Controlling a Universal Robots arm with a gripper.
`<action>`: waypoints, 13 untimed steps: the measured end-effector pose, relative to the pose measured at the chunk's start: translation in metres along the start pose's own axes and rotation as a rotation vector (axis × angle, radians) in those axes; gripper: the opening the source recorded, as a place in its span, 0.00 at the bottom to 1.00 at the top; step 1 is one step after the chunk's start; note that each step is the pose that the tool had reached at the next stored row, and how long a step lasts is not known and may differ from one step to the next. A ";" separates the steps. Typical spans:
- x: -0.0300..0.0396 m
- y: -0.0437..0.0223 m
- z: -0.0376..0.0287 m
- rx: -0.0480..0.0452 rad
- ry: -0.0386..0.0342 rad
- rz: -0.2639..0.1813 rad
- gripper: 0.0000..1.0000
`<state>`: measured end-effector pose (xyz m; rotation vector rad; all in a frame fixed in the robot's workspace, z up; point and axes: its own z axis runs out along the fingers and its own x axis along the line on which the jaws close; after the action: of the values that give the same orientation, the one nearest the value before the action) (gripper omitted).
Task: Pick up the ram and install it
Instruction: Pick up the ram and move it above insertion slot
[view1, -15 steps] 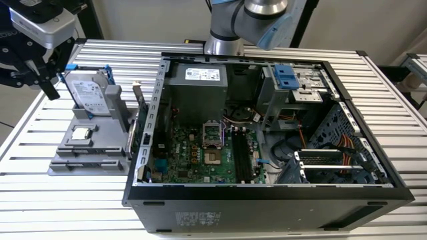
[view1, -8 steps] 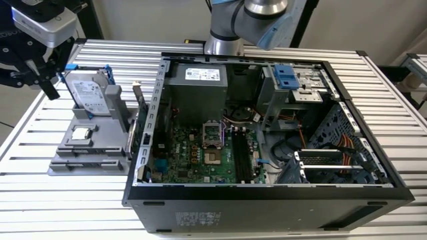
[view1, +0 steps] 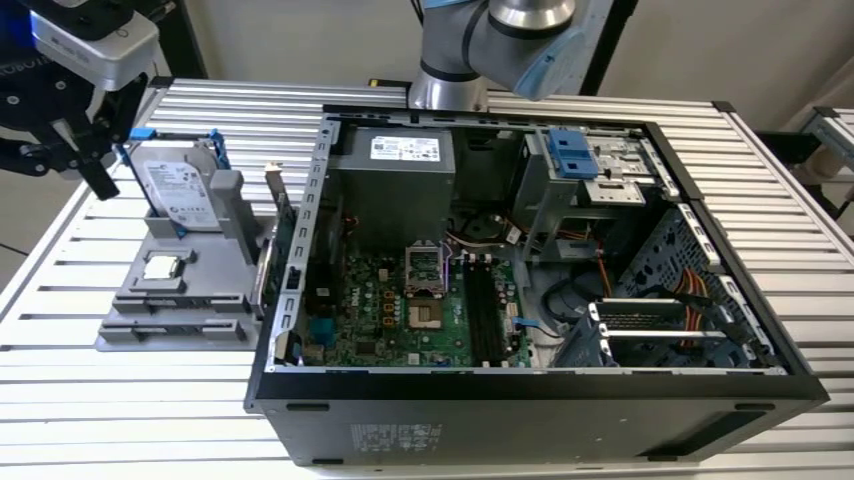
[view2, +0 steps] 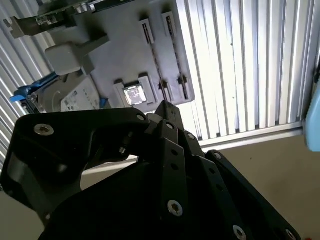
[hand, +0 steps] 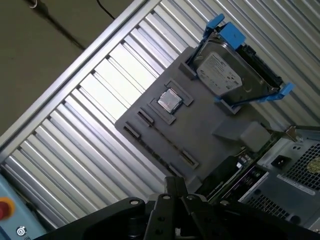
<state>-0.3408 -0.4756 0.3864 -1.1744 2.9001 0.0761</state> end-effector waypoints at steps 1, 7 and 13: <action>0.0000 0.0001 -0.0001 -0.0003 0.0005 -0.008 0.00; -0.0001 0.0001 -0.0001 -0.0011 0.0029 -0.058 0.00; -0.0001 0.0001 -0.0001 -0.0013 0.0034 -0.097 0.00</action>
<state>-0.3408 -0.4754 0.3865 -1.3150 2.8406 0.0751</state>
